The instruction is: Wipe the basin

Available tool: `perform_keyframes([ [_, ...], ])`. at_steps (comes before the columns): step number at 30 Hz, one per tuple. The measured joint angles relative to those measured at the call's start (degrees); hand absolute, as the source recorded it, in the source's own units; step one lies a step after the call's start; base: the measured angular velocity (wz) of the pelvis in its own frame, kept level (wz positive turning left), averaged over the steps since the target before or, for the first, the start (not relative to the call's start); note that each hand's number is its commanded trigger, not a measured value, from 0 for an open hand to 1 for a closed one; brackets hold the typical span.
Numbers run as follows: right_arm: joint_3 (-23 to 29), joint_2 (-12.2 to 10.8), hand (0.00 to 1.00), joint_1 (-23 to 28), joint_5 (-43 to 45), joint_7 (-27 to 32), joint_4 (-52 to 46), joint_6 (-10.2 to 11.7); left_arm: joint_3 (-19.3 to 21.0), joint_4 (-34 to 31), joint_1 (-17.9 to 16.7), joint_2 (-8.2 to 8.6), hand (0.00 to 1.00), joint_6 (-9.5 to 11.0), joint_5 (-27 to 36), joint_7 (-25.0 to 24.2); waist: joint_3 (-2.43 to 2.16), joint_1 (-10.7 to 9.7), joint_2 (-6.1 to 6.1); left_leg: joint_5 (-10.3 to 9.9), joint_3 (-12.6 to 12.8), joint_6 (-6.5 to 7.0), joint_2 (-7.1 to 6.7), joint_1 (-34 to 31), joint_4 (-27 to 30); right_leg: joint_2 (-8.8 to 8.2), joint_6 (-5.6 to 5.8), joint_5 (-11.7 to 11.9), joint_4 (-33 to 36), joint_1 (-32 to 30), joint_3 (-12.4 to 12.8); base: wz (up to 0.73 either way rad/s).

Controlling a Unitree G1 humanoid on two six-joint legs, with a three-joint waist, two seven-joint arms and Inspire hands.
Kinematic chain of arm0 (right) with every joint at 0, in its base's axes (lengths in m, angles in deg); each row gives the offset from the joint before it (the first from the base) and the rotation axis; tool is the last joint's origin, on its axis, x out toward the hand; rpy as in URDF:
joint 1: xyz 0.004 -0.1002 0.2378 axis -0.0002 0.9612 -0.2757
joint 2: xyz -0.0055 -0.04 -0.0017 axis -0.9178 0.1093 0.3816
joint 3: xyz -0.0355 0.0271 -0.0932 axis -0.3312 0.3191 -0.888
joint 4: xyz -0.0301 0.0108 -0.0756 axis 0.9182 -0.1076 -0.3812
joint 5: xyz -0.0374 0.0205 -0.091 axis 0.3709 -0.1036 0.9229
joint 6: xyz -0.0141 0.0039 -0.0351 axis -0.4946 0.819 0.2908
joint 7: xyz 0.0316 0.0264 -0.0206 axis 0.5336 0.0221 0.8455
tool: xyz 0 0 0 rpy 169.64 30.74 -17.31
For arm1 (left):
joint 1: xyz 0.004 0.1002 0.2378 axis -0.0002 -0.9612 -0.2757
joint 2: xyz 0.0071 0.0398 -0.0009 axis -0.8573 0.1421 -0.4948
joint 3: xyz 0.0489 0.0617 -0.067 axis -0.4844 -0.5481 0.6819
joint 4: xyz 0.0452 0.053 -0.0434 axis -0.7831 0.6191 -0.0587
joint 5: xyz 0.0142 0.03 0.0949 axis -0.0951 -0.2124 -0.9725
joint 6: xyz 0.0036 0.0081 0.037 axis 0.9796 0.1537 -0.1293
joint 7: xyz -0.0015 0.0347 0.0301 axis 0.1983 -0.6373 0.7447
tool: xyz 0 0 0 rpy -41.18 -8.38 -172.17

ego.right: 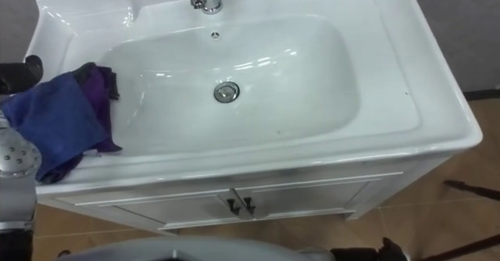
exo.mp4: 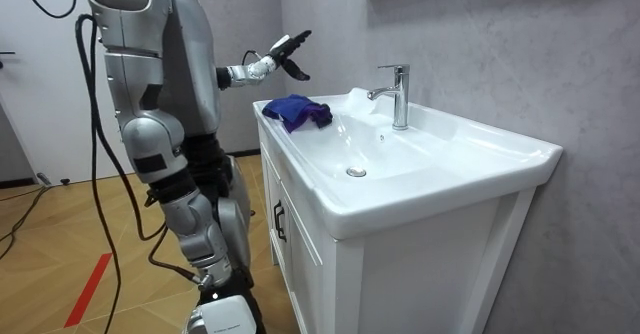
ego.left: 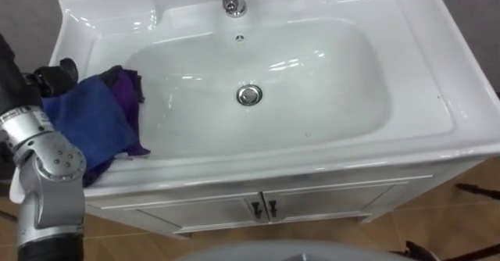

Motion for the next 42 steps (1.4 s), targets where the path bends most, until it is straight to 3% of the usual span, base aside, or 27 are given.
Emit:
perform_keyframes([
  [17,0.07,0.13,0.0,0.28,0.16,0.21,-0.02,0.09,6.7,-3.99,-0.07,0.01,0.0,1.15,0.03,2.82,-0.06,1.92,0.17,0.0,-0.63,-0.01,-0.13,-0.71,-0.07,0.0,0.02,-0.02,-0.66,-0.09,-0.8,0.02],
  [19,0.07,0.35,0.0,0.33,-0.61,0.22,0.02,0.07,6.97,-3.55,-0.12,-0.02,0.0,1.22,2.65,3.42,-0.03,2.31,0.35,0.0,-0.7,-0.01,-0.16,-0.68,-0.12,0.0,0.02,-0.01,-0.61,-0.07,-0.79,0.0],
  [21,0.06,0.66,0.0,0.44,-0.35,0.75,-0.06,0.04,7.25,-1.9,-0.15,-0.04,0.0,1.22,10.15,5.39,-0.03,2.86,0.66,0.0,-0.69,-0.01,-0.16,-0.45,-0.14,0.0,0.02,-0.01,-0.56,0.03,-0.72,0.0],
  [24,0.04,1.15,0.0,0.77,-0.35,1.36,-0.53,0.03,8.38,-0.33,-0.59,-0.03,0.0,1.23,16.46,7.58,0.17,3.24,1.0,0.0,-0.73,-0.01,-0.16,-0.04,-0.27,0.0,0.02,-0.01,-0.52,0.38,-0.82,0.0],
  [26,-0.02,1.54,0.0,1.37,-0.55,1.57,-0.65,0.03,9.18,0.57,-0.69,-0.04,0.0,1.53,21.35,10.13,0.24,4.61,1.14,0.0,-0.61,-0.01,-0.16,0.05,-0.32,0.0,0.03,-0.01,-0.52,0.29,-0.76,-0.05],
  [29,-0.03,1.31,0.0,1.89,-0.37,2.63,-1.53,0.05,11.11,2.59,-2.44,0.0,0.0,4.59,31.16,12.88,0.29,5.96,1.07,0.0,-0.51,-0.01,-0.2,0.15,-0.39,-0.1,0.1,-0.18,-0.47,0.27,-0.75,-0.03],
  [31,-0.01,1.13,0.0,1.68,-0.27,3.12,-1.71,0.07,12.63,4.89,-3.94,0.39,0.0,5.18,35.77,14.34,0.28,6.25,0.99,0.0,-0.59,-0.01,-0.27,0.17,-0.39,-0.16,0.13,-0.28,-0.45,0.23,-0.74,0.0],
  [35,-0.82,1.02,0.0,1.38,-0.32,3.19,-1.61,0.41,12.88,10.36,-8.94,1.25,0.0,5.8,43.32,16.37,-0.13,6.69,-0.01,0.06,-1.27,0.06,-0.62,0.15,-0.46,-0.45,0.26,-0.78,0.11,0.2,-1.22,0.06],
  [37,-0.99,1.02,0.0,1.61,-0.35,3.15,-1.58,0.38,12.87,12.83,-9.97,1.44,0.0,5.81,46.86,16.69,-0.36,7.06,-0.63,0.06,-2.09,0.08,-0.88,0.44,-0.44,-0.64,0.32,-0.94,0.19,0.75,-1.81,0.15],
  [42,-1.14,1.03,0.0,1.68,-0.32,2.91,-2.83,0.23,12.81,17.91,-11.62,1.76,0.0,6.49,53.37,19.55,-0.37,7.7,-1.83,0.06,-2.68,0.1,-0.96,0.25,-0.39,-0.66,0.35,-0.95,0.26,1.01,-2.42,0.08],
])
